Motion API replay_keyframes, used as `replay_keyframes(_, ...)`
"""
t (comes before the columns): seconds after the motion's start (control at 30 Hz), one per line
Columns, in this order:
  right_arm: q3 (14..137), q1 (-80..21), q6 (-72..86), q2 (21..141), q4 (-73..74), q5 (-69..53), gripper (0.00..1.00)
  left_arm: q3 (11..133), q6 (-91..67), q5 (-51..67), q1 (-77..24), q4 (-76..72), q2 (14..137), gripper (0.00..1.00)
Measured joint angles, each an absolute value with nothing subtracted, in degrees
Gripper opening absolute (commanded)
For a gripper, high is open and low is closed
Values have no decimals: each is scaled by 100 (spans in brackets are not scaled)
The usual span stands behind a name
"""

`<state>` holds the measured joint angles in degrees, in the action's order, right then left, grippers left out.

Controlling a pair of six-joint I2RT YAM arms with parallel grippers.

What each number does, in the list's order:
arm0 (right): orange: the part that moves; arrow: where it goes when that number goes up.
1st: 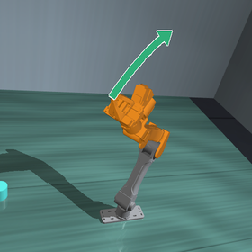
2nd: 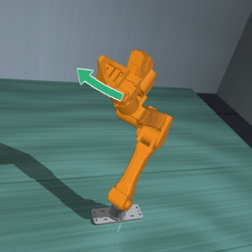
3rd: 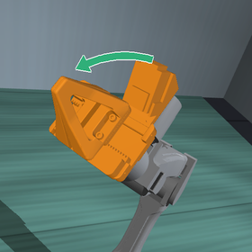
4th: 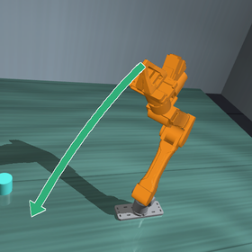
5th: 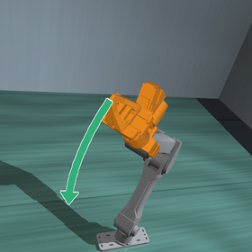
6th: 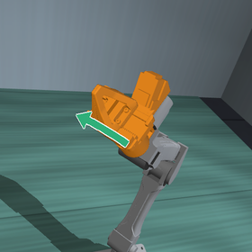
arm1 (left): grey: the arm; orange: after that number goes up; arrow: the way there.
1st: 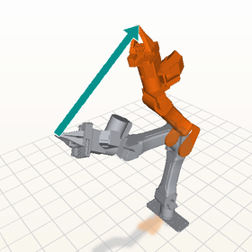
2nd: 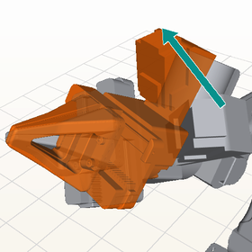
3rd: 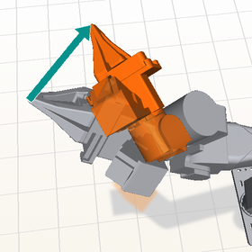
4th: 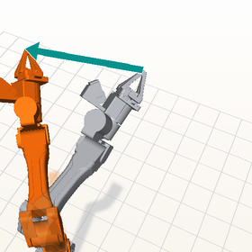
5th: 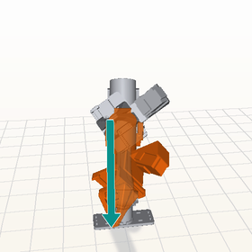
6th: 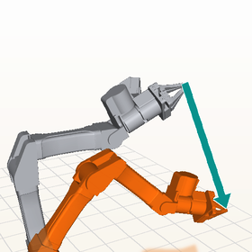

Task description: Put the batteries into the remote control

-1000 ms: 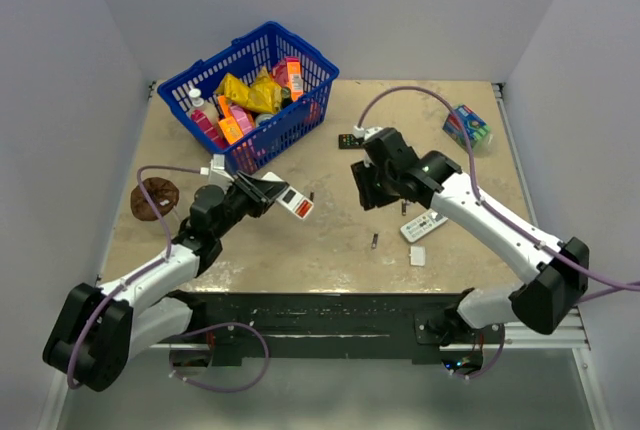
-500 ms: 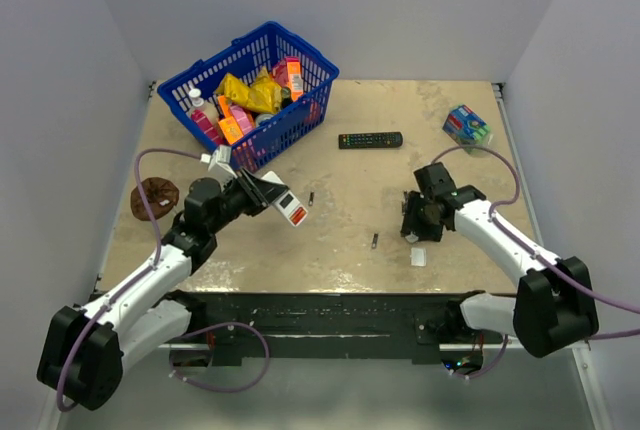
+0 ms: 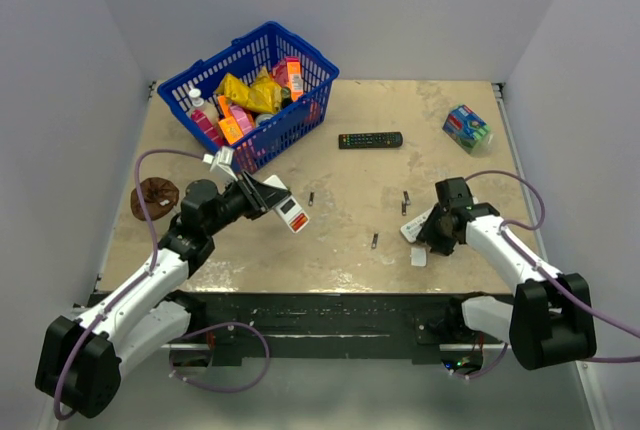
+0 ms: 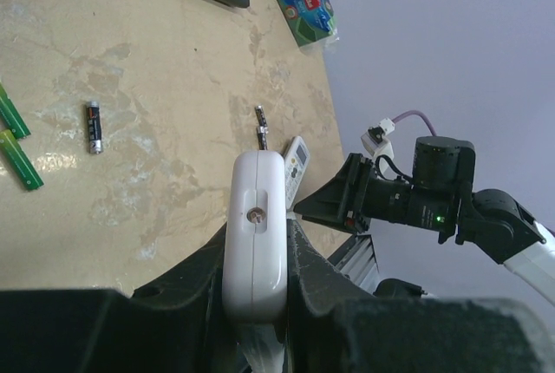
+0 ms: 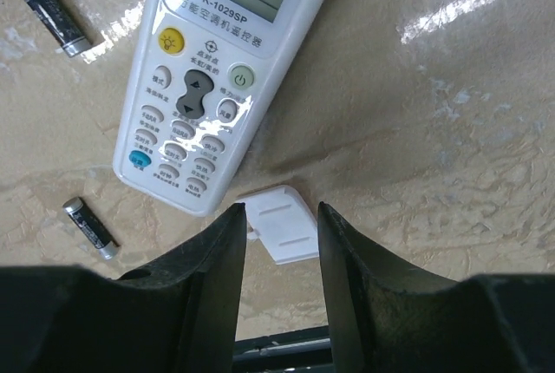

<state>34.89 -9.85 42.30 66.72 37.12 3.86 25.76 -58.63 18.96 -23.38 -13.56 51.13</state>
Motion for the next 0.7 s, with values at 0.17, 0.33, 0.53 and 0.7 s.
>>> replay_keyframes(0.17, 3426, -967, 4338, 6685, 3677, 384, 46, 2576, -5789, 1955, -2338, -1354, 5107, 0)
replay_keyframes(0.33, 3426, -967, 4296, 6945, 3575, 281, 47, 2576, -5784, 1997, -2338, -1354, 5107, 0)
replay_keyframes(0.53, 3356, -967, 4097, 7057, 3448, -16, 44, 2576, -5787, 2032, -2338, -1354, 5107, 0)
replay_keyframes(0.7, 3310, -993, 3972, 7057, 3367, -318, 40, 2576, -5791, 2078, -2338, -1374, 5133, 0)
